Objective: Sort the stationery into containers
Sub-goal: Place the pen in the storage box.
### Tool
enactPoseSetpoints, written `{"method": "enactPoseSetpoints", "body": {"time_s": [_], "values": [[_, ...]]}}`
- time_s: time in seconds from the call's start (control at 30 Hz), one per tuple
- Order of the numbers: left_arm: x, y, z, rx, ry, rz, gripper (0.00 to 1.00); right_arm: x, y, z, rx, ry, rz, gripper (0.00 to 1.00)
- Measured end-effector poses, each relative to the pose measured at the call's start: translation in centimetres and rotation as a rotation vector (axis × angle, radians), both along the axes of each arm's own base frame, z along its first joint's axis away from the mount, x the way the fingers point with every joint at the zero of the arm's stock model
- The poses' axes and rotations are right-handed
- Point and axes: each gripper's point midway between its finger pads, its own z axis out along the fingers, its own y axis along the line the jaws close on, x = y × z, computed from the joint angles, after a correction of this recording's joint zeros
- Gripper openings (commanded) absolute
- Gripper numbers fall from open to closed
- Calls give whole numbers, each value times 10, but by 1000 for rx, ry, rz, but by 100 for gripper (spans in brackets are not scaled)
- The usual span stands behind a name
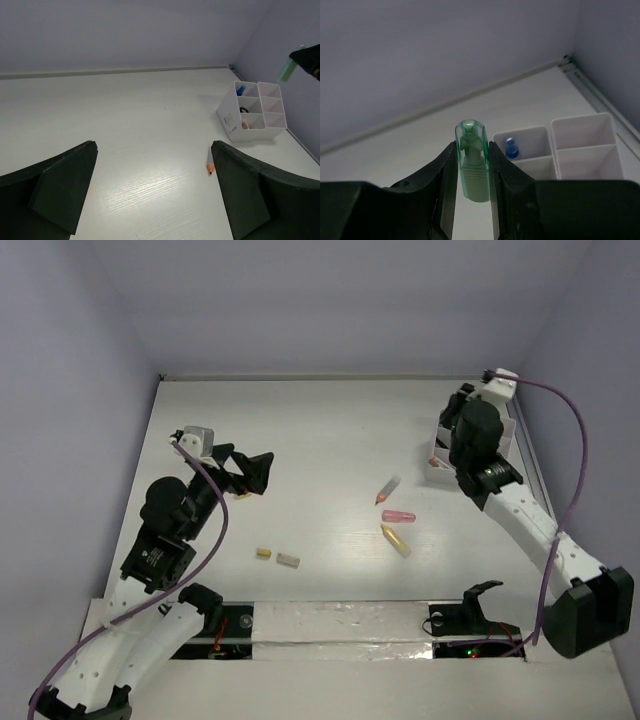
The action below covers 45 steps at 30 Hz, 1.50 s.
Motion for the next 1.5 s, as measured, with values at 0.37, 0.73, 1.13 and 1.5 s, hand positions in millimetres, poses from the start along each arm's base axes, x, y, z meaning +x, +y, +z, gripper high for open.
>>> {"method": "enactPoseSetpoints", "body": {"time_s": [0.37, 0.73, 1.13, 1.5], "values": [[-5, -5, 3, -4, -11, -37, 98, 8, -150, -39, 27, -9, -427, 0], [-7, -4, 5, -7, -19, -39, 98, 42, -181, -96, 55, 66, -455, 0], [-3, -6, 0, 1, -2, -38, 98, 67, -181, -123, 38, 98, -431, 0], [-2, -6, -2, 7, 3, -38, 98, 72, -181, -130, 26, 104, -415, 20]]}}
